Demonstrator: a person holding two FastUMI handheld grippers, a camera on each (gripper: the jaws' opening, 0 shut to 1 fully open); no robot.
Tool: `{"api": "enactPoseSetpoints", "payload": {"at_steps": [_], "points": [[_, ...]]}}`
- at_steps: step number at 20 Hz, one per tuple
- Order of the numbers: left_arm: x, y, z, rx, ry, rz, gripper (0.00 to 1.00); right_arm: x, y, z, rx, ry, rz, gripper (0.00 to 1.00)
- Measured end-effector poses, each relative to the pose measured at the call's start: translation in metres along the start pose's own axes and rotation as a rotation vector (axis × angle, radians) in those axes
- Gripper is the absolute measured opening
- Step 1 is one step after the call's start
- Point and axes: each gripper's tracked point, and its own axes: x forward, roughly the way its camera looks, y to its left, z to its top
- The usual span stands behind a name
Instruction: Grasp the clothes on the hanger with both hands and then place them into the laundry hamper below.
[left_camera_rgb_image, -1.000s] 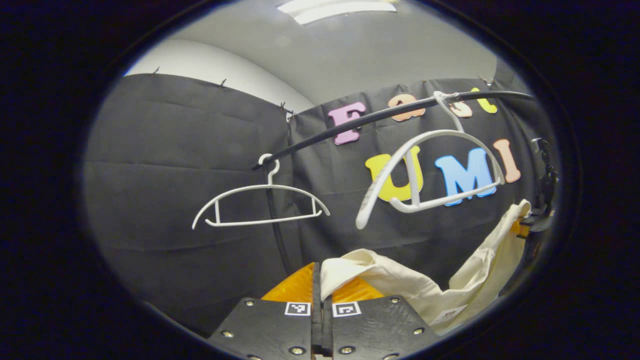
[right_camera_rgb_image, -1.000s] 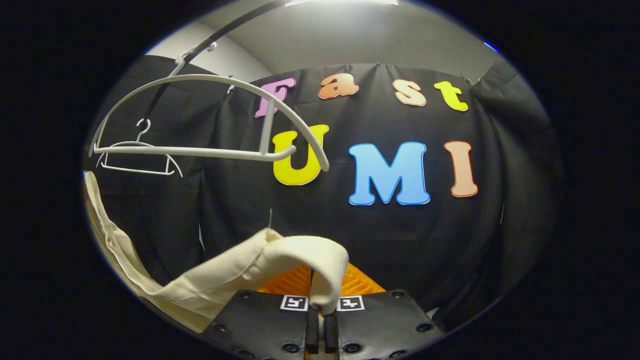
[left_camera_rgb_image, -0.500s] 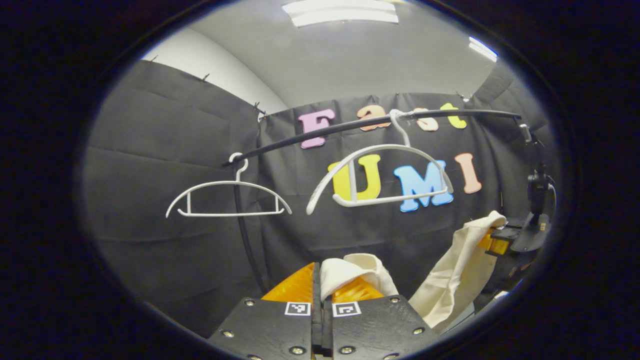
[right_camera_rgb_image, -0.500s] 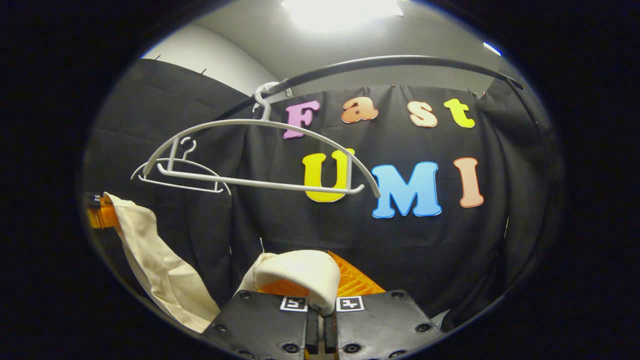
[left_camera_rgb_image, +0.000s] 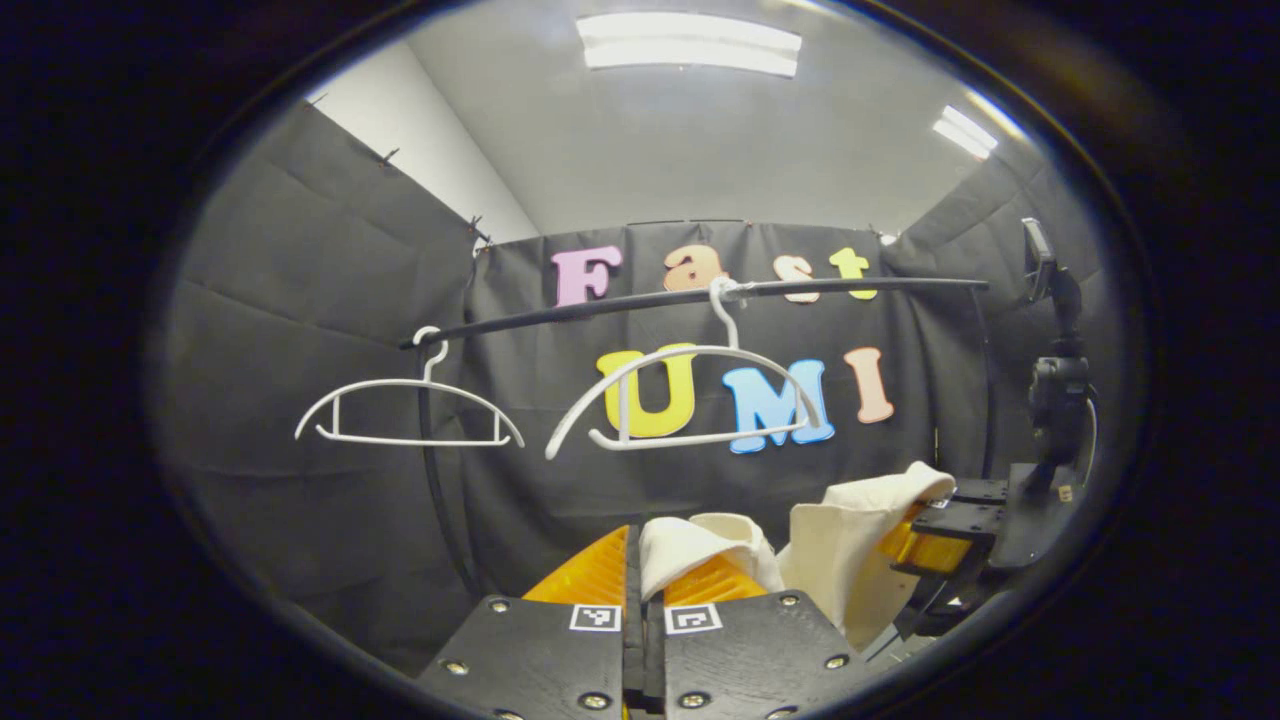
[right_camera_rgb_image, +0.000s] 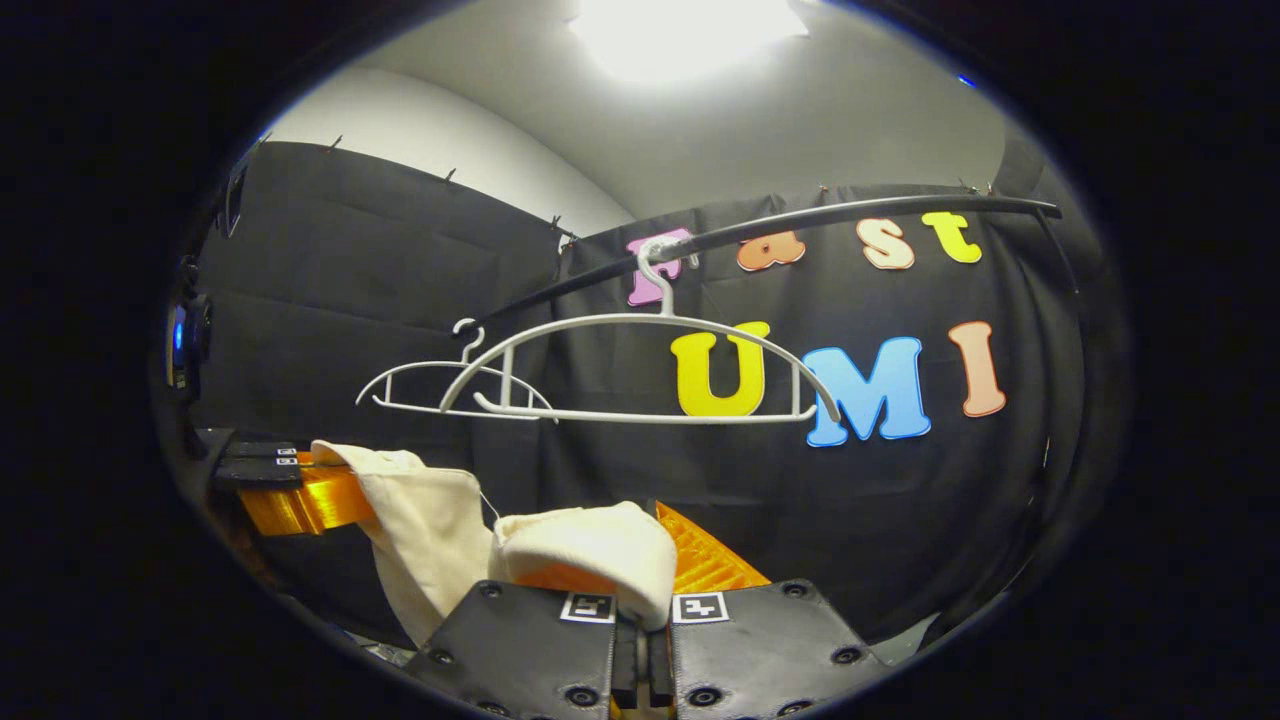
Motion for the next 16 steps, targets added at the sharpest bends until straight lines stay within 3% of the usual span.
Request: {"api": "enactPoseSetpoints", "payload": {"at_steps": [5, 16], "points": [[-0.007, -0.005, -0.023, -0.008, 0.018, -0.033, 0.03, -0.013, 0.025, -0.021, -0.006, 0.022, 0.03, 0.1], [-0.028, -0.006, -0.195, -0.022, 0.283, -0.039, 0.01, -0.056, 0.016, -0.182, 0.023, 0.343, -0.054, 0.1]]}}
